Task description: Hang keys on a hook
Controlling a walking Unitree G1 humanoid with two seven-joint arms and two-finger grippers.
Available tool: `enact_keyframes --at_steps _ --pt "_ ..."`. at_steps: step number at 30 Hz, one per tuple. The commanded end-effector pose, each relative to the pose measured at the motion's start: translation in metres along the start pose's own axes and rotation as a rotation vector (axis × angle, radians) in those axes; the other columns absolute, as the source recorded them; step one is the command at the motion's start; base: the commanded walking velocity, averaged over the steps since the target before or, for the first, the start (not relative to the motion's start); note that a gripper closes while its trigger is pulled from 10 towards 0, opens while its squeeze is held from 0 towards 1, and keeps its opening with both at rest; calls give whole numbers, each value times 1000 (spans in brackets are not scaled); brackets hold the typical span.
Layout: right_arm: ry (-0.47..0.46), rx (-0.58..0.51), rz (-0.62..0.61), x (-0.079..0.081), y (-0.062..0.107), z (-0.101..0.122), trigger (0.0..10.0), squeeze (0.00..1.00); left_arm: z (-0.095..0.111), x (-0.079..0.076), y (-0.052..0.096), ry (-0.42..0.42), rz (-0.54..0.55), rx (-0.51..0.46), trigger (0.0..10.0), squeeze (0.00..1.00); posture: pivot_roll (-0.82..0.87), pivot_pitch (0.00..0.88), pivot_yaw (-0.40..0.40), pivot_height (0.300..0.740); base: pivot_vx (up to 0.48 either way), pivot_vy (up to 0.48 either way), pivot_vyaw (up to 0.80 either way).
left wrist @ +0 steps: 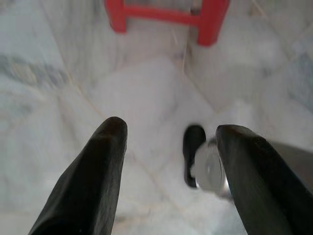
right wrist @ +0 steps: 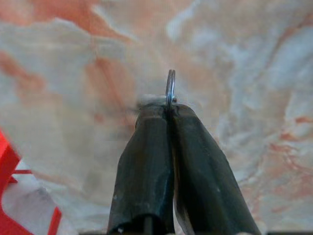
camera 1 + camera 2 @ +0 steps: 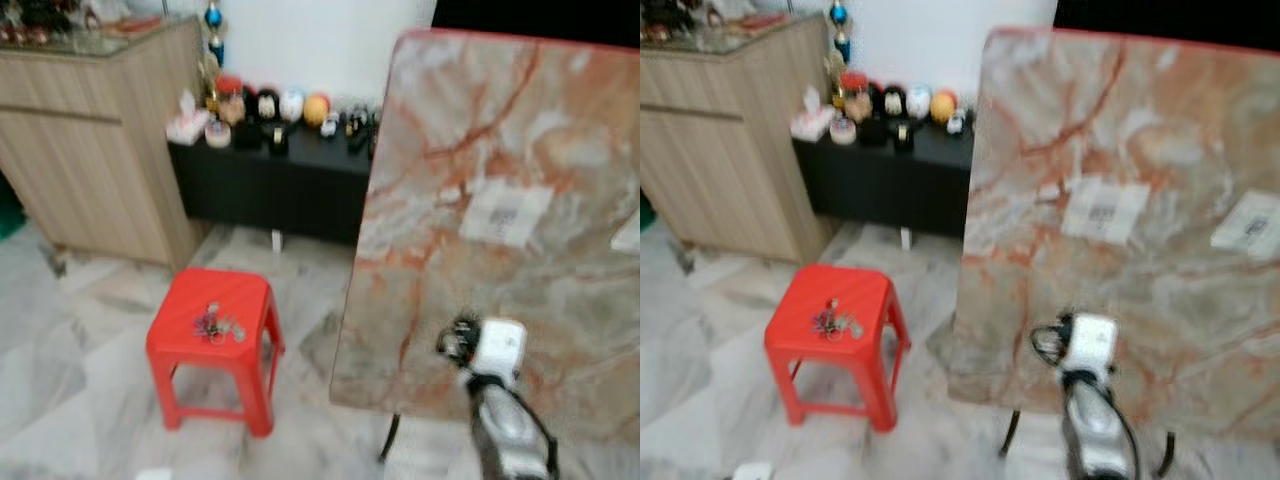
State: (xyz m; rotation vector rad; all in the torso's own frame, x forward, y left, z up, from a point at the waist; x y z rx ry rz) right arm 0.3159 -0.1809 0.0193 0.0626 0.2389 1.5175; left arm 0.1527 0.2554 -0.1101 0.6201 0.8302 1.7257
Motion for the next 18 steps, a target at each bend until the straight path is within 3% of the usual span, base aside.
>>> enact_keyframes --at_steps 1,11,15,18 --pt "18 2 -53 -18 2 -1 10000 0 -9 -7 1 11 -13 33 10000 0 80 0 -55 740 0 0 0" --pt "38 -89 -160 -26 3 22 10000 0 -11 -6 1 9 -9 40 10000 0 82 0 -56 740 0 0 0" --pt "94 -156 -208 -28 7 37 10000 0 -11 -6 1 8 -10 40 10000 0 82 0 -56 740 0 0 0" --pt "222 -245 -283 -30 14 59 10000 0 -11 -7 1 7 -11 39 10000 0 81 0 -58 740 0 0 0"
Point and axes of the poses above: a point about 5 cm out from each wrist's last joint towards the gripper, its own y axis pointing back from the gripper into the wrist, its own z axis along the axis of the wrist's last joint, x = y × z, the point moved 3 cm from there along -y, pointing out of the wrist towards the gripper, and after that the axes turned 11 degrees about y, right-handed, at the moved point
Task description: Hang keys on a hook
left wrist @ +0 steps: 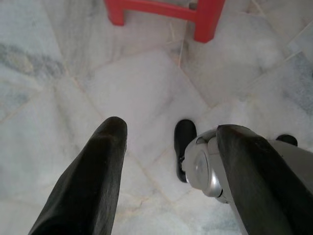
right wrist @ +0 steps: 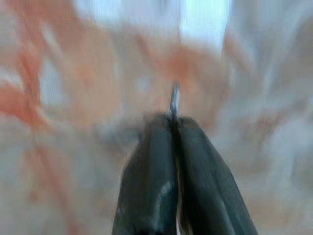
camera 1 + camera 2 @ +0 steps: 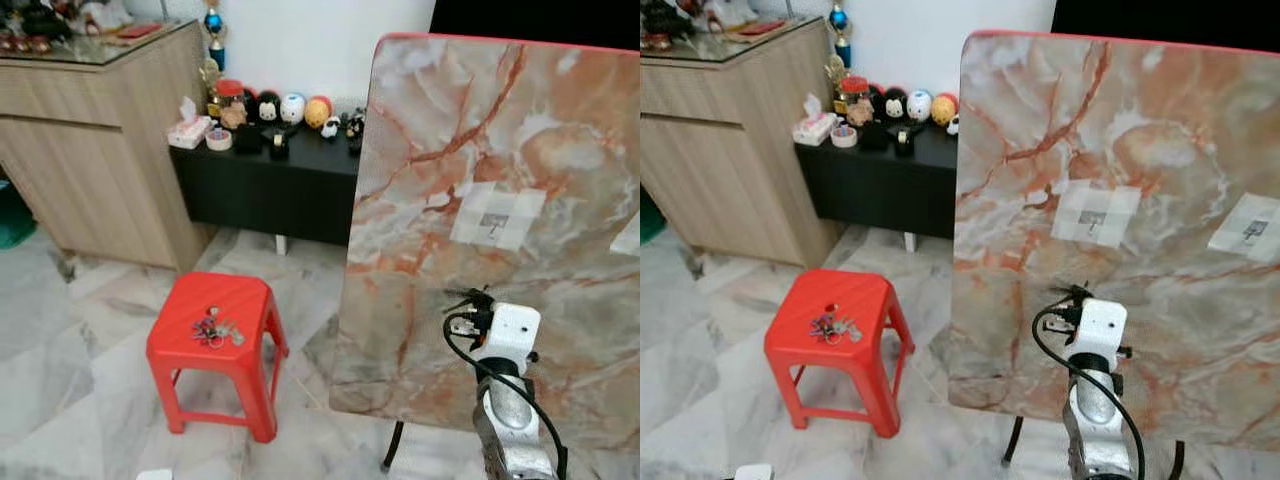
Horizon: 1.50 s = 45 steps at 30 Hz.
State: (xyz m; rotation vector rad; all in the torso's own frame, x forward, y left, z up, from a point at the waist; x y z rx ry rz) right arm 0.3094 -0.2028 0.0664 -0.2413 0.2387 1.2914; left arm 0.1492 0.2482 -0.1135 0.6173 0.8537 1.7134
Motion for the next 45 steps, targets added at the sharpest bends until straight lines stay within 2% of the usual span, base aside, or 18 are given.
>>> enact_keyframes --at_steps 1,6,10,11,16,19,29,45 --pt "50 -70 -50 -6 -3 17 10000 0 -4 -1 0 -1 0 22 10000 0 81 0 -58 740 0 0 0" --pt "200 -129 -149 -21 -3 32 10000 0 -4 -3 0 -2 -4 21 10000 0 79 0 -58 740 0 0 0" --pt "263 -153 -168 -24 -4 38 10000 0 -4 -3 0 -2 -5 20 10000 0 80 0 -60 740 0 0 0" --pt "316 -150 -180 -25 -6 39 10000 0 -4 -3 0 -1 -5 19 10000 0 80 0 -60 740 0 0 0" --pt "366 -148 -217 -31 -11 41 10000 0 -2 -4 0 2 -7 15 10000 0 81 0 -62 740 0 0 0" --pt "432 -136 -237 -34 -16 42 10000 0 -2 -5 -1 5 -9 12 10000 0 77 0 -62 740 0 0 0" --pt "503 -103 -212 -30 -29 39 10000 0 -3 -6 -1 16 -5 17 10000 0 83 0 -66 740 0 0 0" --pt "572 -133 -138 -14 -36 42 10000 0 -1 -6 -1 23 -1 9 10000 0 86 0 -68 740 0 0 0"
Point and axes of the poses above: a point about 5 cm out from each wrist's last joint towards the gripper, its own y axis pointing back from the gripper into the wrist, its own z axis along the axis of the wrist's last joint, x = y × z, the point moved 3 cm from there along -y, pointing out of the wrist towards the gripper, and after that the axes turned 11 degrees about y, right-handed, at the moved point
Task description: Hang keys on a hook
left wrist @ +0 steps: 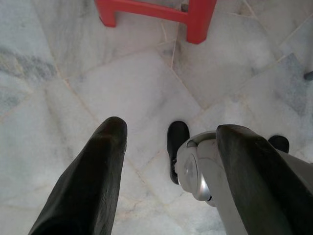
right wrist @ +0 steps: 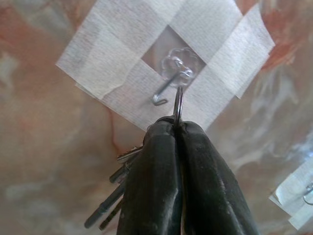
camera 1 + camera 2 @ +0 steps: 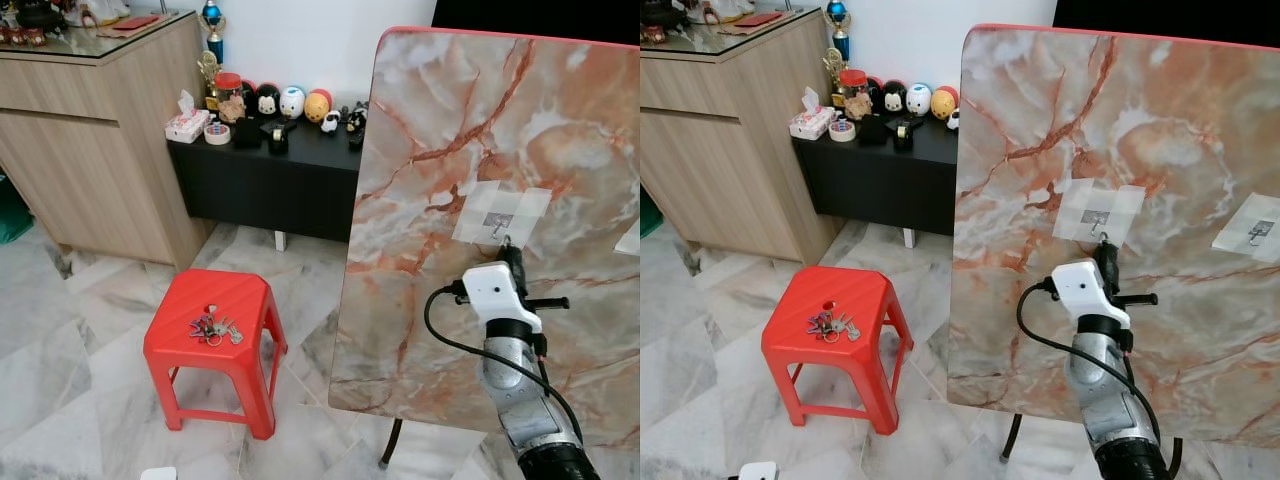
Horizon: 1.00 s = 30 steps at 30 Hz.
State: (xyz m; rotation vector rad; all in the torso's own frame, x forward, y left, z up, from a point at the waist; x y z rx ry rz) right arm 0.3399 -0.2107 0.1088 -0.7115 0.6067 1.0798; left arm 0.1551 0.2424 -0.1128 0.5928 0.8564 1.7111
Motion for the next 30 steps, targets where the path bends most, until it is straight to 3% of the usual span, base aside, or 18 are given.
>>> enact_keyframes --at_steps 1,30 --pt "14 -12 -2 -3 -4 1 10000 0 -4 2 1 10 12 19 10000 0 86 0 -68 740 0 0 0" --pt "50 -2 46 4 -7 -1 10000 0 -9 -1 1 15 11 28 10000 0 86 0 -74 740 0 0 0"
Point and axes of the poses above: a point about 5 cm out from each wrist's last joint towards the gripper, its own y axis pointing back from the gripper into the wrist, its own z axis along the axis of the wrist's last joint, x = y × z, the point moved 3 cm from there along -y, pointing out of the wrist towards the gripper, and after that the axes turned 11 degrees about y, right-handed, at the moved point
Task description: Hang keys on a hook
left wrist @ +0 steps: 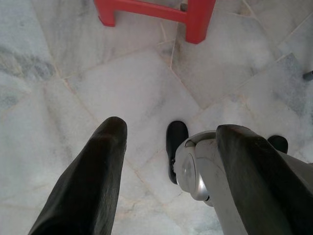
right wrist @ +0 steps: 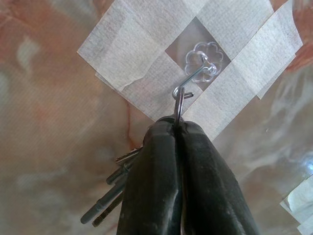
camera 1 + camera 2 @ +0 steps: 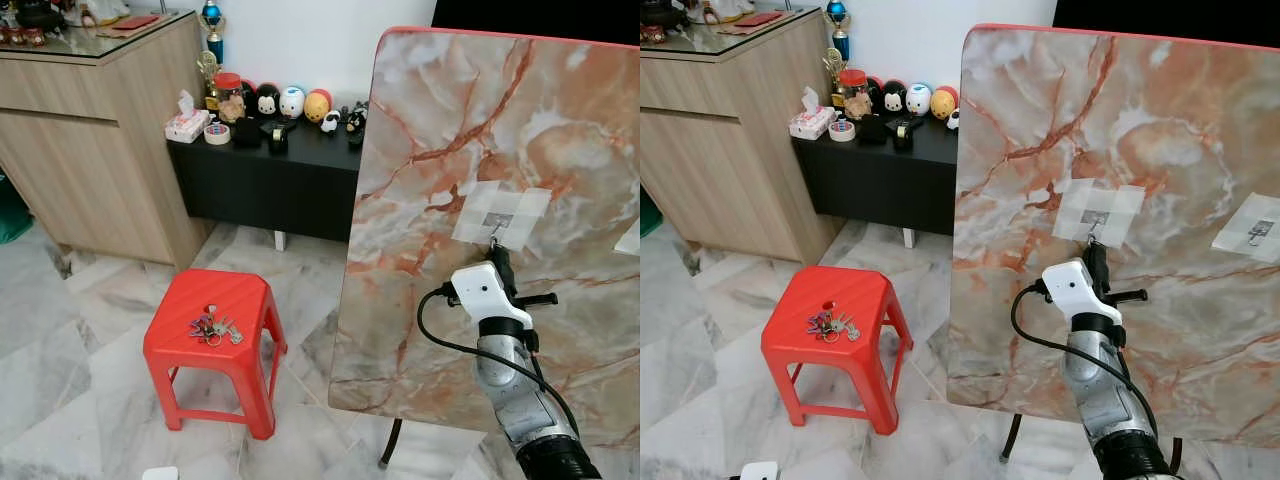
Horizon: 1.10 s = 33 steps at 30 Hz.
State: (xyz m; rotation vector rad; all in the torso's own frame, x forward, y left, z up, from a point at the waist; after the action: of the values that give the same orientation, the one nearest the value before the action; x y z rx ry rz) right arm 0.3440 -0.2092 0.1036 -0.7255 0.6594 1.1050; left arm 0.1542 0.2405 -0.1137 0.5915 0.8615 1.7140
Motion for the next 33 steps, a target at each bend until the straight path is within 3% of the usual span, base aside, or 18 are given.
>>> enact_keyframes --at_steps 1,2,3,4,5,13,19,20,21,22,24,28,30,33 --pt "6 -1 8 -2 -5 1 10000 0 -7 1 1 10 9 26 10000 0 86 0 -74 740 0 0 0" --pt "6 -1 8 -2 -5 1 10000 0 -7 1 1 10 9 26 10000 0 86 0 -74 740 0 0 0" --pt "-6 4 16 -1 -4 0 10000 537 -7 0 1 9 8 26 10000 0 87 0 -74 740 0 0 0" --pt "-8 4 18 0 -4 0 10000 537 -6 0 1 9 8 26 10000 0 87 0 -74 740 0 0 0" --pt "-11 4 21 0 -3 0 10000 1000 -6 0 1 9 7 26 10000 0 85 0 -74 740 0 0 0" --pt "-36 2 58 5 0 0 10000 1000 -8 0 1 10 7 32 10000 0 84 0 -75 740 0 0 0" --pt "-115 -45 148 17 5 8 10000 965 -10 2 2 8 10 41 10000 0 83 0 -73 740 0 0 0" --pt "-143 -56 171 20 6 11 10000 286 -10 2 2 8 10 42 10000 0 83 0 -73 740 0 0 0" --pt "-166 -65 189 22 7 13 10000 286 -10 2 2 8 10 42 10000 0 83 0 -73 740 0 0 0" --pt "-180 -82 212 24 10 16 10000 0 -10 2 2 8 11 42 10000 0 83 0 -74 740 0 0 0" --pt "-258 -115 286 32 17 22 10000 0 -10 3 2 7 11 42 10000 0 83 0 -74 740 0 0 0" --pt "-293 -166 453 50 39 28 10000 0 -10 3 2 7 9 42 10000 0 82 0 -75 740 0 0 0" --pt "-313 -163 471 52 44 27 10000 0 -10 3 2 7 9 42 10000 0 82 0 -75 740 0 0 0" --pt "-410 -34 489 52 57 5 10000 0 -10 5 2 6 11 42 10000 0 84 0 -74 740 0 0 0"
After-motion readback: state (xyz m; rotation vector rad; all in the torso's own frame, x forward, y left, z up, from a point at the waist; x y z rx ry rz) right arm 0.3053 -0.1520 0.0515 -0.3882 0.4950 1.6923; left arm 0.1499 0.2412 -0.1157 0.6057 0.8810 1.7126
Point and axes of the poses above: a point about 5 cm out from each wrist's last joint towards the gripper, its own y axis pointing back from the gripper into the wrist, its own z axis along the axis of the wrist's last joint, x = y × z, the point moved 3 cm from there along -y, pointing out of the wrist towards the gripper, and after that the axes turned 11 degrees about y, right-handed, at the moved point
